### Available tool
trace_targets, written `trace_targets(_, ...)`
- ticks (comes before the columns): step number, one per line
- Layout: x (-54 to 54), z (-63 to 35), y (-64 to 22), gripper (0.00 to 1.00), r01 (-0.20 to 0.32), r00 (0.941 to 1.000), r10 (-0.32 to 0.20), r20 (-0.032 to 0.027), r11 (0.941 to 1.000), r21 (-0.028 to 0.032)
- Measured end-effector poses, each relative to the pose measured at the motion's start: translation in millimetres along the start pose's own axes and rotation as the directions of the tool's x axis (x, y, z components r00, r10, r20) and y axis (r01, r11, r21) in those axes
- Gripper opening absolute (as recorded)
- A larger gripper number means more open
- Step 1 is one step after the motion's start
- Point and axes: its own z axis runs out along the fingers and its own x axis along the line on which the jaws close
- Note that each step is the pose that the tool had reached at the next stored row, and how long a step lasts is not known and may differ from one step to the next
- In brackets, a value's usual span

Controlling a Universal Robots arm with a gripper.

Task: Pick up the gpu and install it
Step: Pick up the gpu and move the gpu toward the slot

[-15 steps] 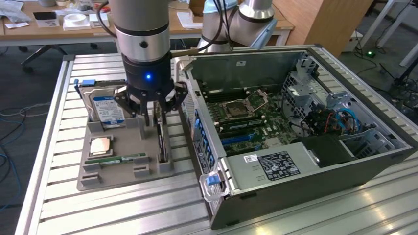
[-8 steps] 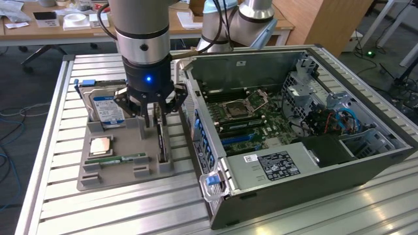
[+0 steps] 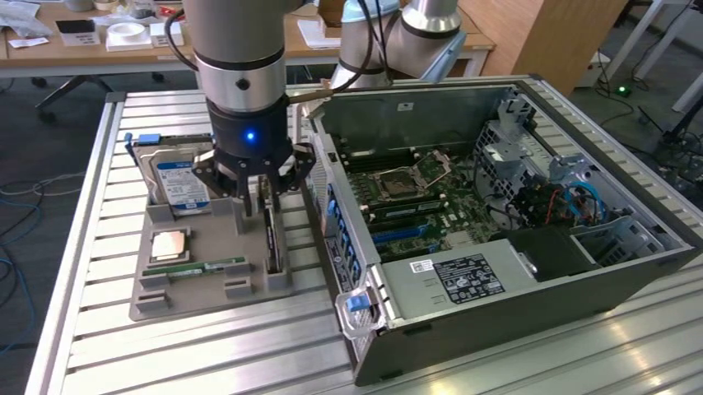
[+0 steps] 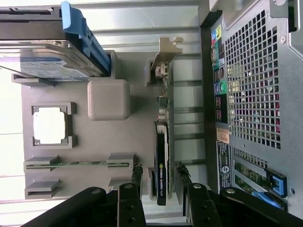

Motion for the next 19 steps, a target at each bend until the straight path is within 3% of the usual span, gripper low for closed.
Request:
trace_targets(6,0.1,6.0,-0.3,0.42,0.0,1.0,0.0,0.0001,1.0,-0.0001)
trace_targets(9,0.4,15.4,-0.7,0.42,0.0,1.0,0.0,0.0,1.0,0.0)
trace_targets(19,-6.1,16.9,-0.3,0.42,0.0,1.0,0.0,0.0,1.0,-0.0001)
